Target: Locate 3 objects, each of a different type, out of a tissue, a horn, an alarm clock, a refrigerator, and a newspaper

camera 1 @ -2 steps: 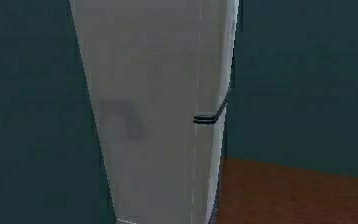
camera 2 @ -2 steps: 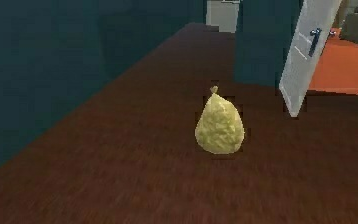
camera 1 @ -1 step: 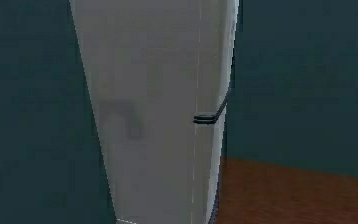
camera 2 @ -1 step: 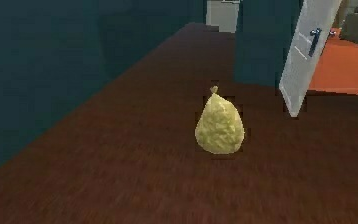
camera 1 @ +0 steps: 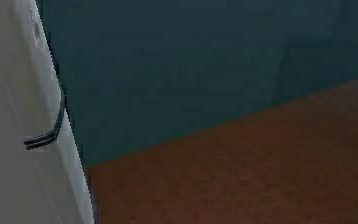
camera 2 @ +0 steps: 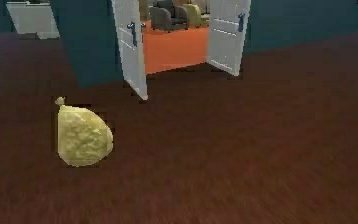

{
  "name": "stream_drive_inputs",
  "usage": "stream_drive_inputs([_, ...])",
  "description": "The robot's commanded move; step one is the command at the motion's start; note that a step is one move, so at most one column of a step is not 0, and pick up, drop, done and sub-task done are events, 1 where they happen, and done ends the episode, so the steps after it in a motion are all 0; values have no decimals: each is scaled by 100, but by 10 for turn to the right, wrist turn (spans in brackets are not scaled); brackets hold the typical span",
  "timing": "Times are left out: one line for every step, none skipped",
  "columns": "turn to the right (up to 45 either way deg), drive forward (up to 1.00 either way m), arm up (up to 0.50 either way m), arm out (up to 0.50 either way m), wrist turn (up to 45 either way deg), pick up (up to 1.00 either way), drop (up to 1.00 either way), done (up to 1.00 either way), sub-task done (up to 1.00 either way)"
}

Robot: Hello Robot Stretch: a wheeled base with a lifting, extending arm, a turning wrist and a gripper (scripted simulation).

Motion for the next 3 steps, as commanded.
stream_drive_inputs([450, 0, 0, 0, 0, 0, 0, 0, 0])
stream_drive_inputs([450, 0, 0, 0, 0, 0, 0, 0, 0])
stream_drive_inputs([90, 0, 0, 0, 0, 0, 0, 0, 0])
